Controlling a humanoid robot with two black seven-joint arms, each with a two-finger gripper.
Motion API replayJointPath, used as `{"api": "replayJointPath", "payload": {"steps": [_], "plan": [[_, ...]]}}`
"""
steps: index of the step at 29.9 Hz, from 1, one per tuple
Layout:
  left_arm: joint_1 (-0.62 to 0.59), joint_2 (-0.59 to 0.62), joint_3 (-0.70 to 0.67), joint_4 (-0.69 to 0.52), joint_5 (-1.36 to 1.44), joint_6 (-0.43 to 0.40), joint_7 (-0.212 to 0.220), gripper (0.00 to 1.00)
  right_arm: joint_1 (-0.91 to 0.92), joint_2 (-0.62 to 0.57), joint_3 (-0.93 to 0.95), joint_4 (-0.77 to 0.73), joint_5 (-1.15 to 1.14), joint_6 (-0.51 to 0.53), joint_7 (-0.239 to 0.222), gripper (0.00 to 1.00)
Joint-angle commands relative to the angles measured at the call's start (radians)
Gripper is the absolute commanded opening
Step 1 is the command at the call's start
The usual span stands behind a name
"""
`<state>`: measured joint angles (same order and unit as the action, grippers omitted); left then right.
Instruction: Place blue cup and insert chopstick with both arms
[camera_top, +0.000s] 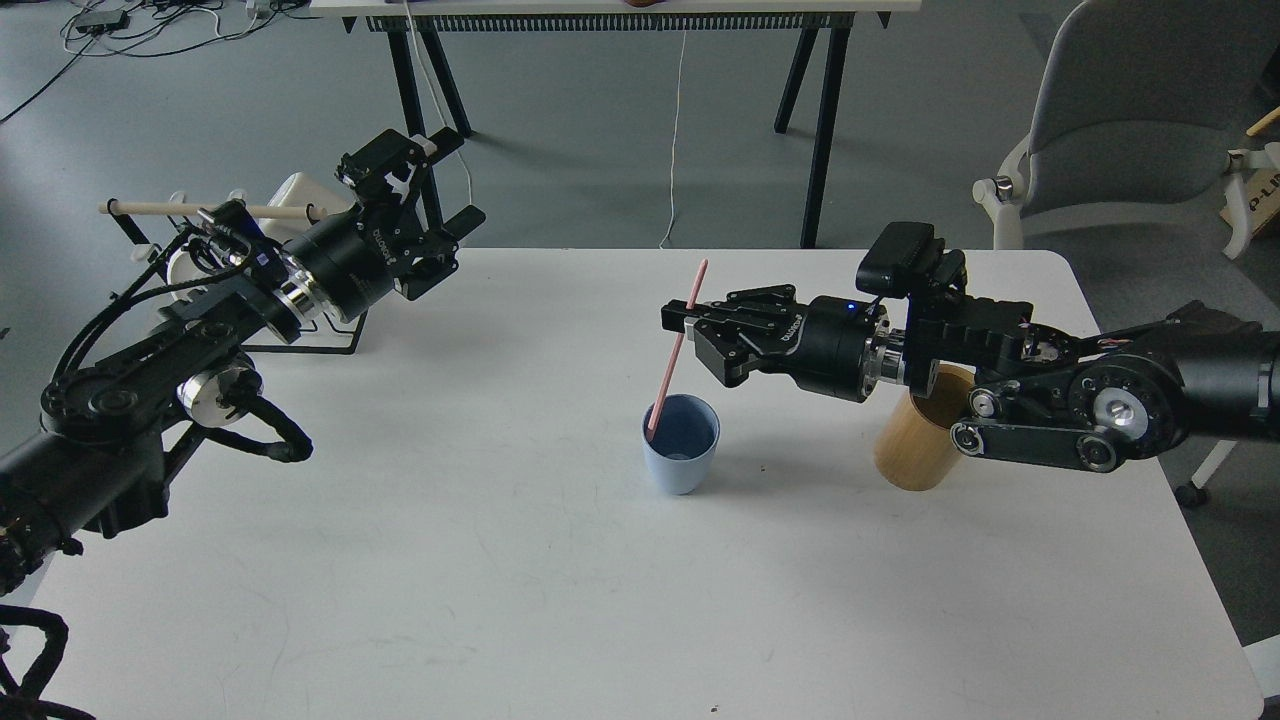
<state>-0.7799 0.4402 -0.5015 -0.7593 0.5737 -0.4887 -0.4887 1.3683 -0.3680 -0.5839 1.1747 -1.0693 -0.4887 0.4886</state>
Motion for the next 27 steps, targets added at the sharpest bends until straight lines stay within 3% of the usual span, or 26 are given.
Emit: {"api": "replayJointPath", "payload": {"steps": [1,5,9,11,19,27], "plan": [[0.001,0.0,0.001,0.0,0.0,0.0,0.0,0.94,-0.012,0.021,-0.001,-0.027,0.0,0.0,0.0,0.17],[0.001,0.002,0.001,0.0,0.0,0.0,0.0,0.94,-0.014,0.02,-0.001,-0.027,0.003,0.0,0.0,0.58],[0.001,0.002,0.001,0.0,0.0,0.0,0.0,0.94,-0.014,0.008,0.004,-0.014,0.009,0.0,0.0,0.84],[0.001,0.002,0.001,0.0,0.0,0.0,0.0,0.94,-0.011,-0.015,0.018,0.005,0.029,0.0,0.0,0.92],[-0.001,0.002,-0.025,-0.009,-0.024,0.0,0.0,0.94,-0.027,-0.166,0.235,0.089,0.257,0.0,0.0,0.94],[-0.002,0.003,-0.136,-0.015,-0.055,0.0,0.0,0.94,-0.227,-0.226,0.628,0.207,0.704,0.007,0.0,0.94]]}}
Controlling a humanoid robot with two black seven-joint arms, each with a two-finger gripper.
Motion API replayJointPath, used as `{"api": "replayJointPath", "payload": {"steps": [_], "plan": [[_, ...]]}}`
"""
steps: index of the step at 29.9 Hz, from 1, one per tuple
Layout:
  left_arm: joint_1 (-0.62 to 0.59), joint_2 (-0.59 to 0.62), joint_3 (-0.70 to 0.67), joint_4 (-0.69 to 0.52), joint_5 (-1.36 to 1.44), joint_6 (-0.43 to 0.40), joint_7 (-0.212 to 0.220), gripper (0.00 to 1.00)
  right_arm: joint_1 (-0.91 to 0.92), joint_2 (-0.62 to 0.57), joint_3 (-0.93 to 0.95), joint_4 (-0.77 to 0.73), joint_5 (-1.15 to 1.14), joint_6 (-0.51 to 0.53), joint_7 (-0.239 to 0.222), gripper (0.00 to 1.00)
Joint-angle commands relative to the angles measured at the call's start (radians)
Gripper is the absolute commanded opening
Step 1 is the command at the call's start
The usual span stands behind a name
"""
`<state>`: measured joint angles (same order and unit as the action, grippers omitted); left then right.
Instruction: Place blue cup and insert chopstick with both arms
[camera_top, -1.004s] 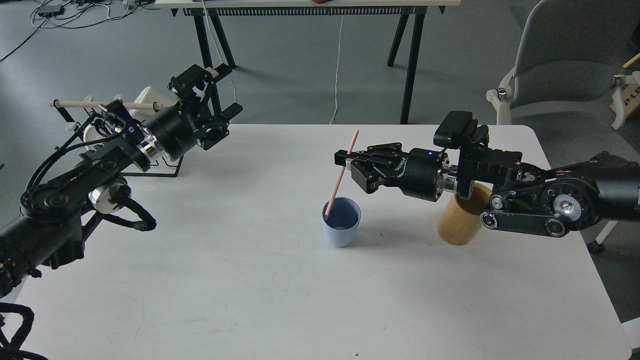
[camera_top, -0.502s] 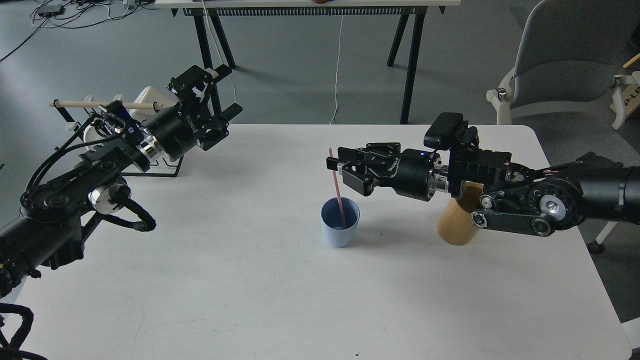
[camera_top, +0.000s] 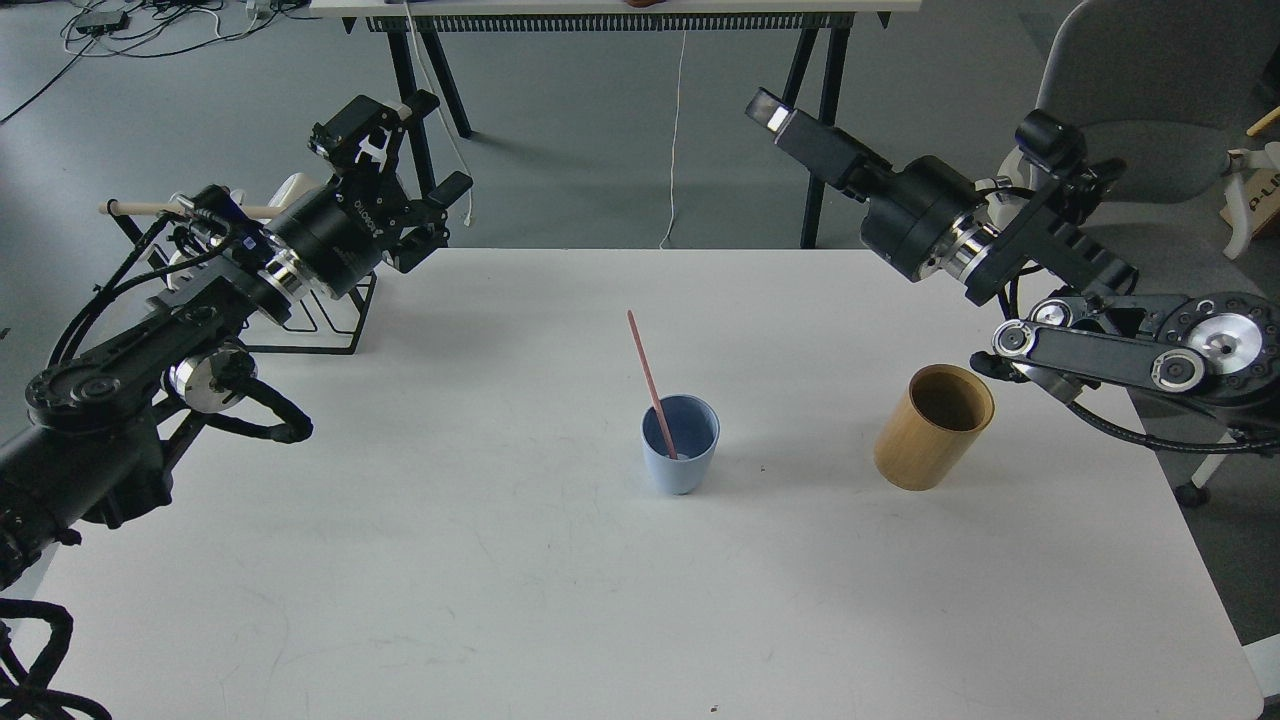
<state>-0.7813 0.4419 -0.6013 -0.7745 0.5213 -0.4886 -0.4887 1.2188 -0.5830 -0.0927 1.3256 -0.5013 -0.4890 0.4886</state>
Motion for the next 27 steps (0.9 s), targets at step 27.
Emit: {"api": "replayJointPath", "payload": {"steps": [27], "plan": [[0.062,0.058,-0.127,0.004,-0.159,0.0,0.0,0.95,-0.602,0.109,0.732,0.142,0.383,0.779,0.0,0.99]]}}
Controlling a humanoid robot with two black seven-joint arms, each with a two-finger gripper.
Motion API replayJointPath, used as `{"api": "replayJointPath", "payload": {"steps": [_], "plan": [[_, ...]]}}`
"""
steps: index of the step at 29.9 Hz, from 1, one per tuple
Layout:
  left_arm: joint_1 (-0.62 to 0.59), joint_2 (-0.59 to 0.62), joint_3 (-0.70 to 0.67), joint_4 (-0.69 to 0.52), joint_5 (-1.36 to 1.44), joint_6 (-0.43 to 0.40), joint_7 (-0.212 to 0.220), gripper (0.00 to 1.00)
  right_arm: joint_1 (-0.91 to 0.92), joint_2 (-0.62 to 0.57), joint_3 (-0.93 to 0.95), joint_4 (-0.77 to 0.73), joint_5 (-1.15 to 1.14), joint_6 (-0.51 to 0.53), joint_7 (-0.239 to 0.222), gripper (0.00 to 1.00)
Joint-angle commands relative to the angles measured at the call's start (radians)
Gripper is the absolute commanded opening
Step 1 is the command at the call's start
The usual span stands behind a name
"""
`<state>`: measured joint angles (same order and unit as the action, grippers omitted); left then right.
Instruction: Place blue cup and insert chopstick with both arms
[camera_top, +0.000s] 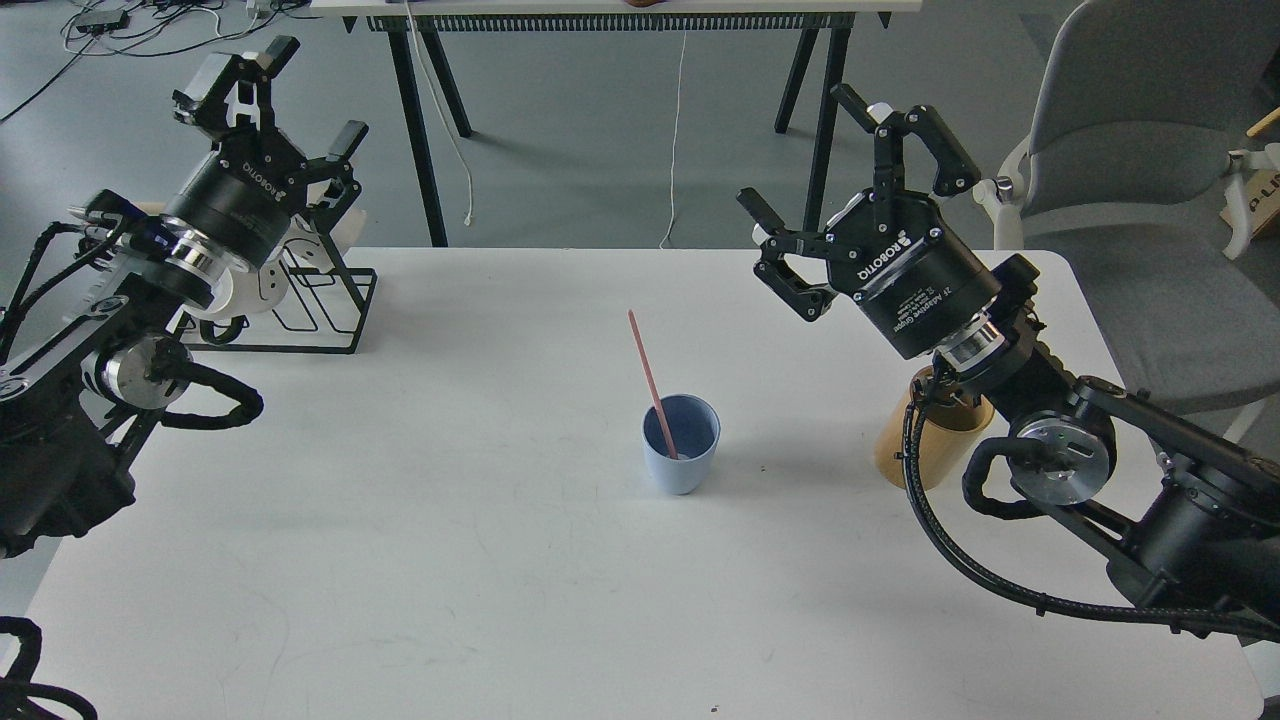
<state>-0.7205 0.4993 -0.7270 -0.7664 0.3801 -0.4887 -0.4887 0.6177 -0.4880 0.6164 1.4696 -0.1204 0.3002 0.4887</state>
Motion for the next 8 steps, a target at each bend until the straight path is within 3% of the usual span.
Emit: {"api": "replayJointPath", "payload": {"steps": [1,8], "plan": [[0.001,0.001,-0.003,-0.007,-0.024,0.0,0.0,0.95,-0.004,0.014,0.04,-0.005,0.008,-0.012,0.0,0.99],[0.003,-0.001,-0.003,-0.01,-0.035,0.0,0.0,0.95,-0.073,0.065,0.141,-0.026,0.016,-0.087,0.0,0.99]]}}
